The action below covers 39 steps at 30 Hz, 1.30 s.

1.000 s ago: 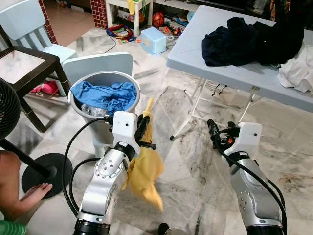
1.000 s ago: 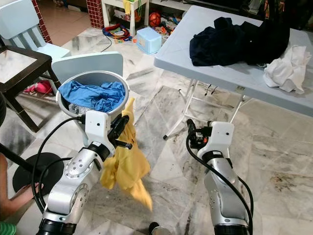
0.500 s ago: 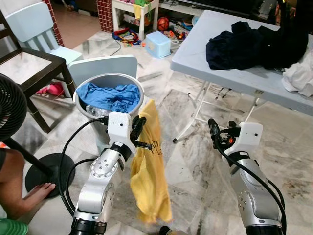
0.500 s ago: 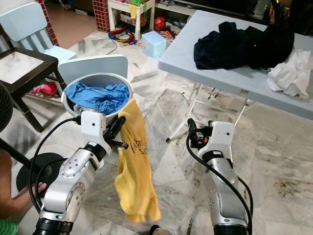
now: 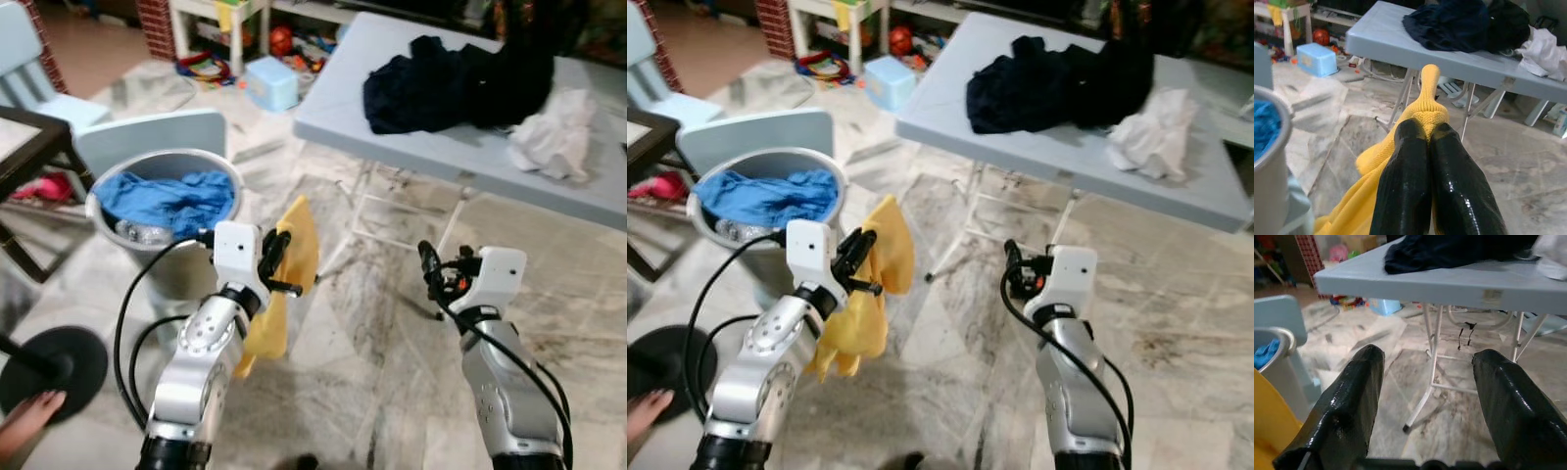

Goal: Hang hanger

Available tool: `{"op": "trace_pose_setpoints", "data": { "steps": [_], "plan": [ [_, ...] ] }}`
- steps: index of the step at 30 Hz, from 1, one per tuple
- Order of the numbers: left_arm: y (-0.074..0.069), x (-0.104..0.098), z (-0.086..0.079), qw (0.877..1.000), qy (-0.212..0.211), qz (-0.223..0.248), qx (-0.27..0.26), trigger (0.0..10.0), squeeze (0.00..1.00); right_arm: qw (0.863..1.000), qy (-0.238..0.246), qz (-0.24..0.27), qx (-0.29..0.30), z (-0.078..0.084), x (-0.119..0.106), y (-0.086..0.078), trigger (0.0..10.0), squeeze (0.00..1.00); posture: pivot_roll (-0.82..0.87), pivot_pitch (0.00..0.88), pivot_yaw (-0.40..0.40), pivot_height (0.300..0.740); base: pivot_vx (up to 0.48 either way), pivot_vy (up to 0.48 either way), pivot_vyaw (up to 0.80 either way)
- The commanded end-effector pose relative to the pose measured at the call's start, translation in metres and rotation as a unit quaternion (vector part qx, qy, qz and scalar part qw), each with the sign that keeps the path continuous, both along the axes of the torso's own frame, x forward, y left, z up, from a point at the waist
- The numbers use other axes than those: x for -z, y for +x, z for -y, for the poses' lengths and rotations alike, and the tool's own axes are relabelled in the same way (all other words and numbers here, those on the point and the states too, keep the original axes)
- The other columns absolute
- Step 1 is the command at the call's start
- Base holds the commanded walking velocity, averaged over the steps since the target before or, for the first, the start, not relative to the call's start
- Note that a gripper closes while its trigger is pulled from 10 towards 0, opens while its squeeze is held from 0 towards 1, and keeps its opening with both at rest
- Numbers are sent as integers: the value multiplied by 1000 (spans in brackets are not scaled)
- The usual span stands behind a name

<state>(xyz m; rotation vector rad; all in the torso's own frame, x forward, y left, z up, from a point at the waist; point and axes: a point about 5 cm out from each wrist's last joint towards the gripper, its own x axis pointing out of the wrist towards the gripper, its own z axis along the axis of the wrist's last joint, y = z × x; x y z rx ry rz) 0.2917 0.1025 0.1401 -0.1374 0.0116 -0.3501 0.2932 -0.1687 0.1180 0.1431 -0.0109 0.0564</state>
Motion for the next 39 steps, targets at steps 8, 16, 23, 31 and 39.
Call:
{"op": "trace_pose_setpoints", "data": {
  "steps": [8, 16, 23, 31, 39],
  "plan": [
    [-1, -5, 11, 1000, -8, 12, 21, 10000, 0, 1000, -7, -9, 22, 12, 4, -3, 10000, 0, 15, 97, -56, 740, 0, -348, -800],
    [-2, 1, -18, 997, 23, 13, -70, 10000, 0, 999, -5, 6, 41, 20, 0, -4, 10000, 0, 14, 93, -46, 740, 0, -120, -300],
    [-17, 17, -50, 991, 32, -23, -130, 10000, 0, 999, -11, 5, 53, 29, 1, -6, 10000, 0, 22, 92, -43, 740, 0, 0, 0],
    [-18, 17, -51, 989, 4, -41, -142, 10000, 0, 999, -12, 3, 52, 27, 1, -4, 10000, 0, 28, 88, -47, 740, 0, 227, 0],
    [-16, 17, -47, 990, -9, -49, -134, 10000, 0, 998, -16, 4, 57, 32, 1, -5, 10000, 0, 14, 82, -49, 740, 0, 480, 0]
  ]
}}
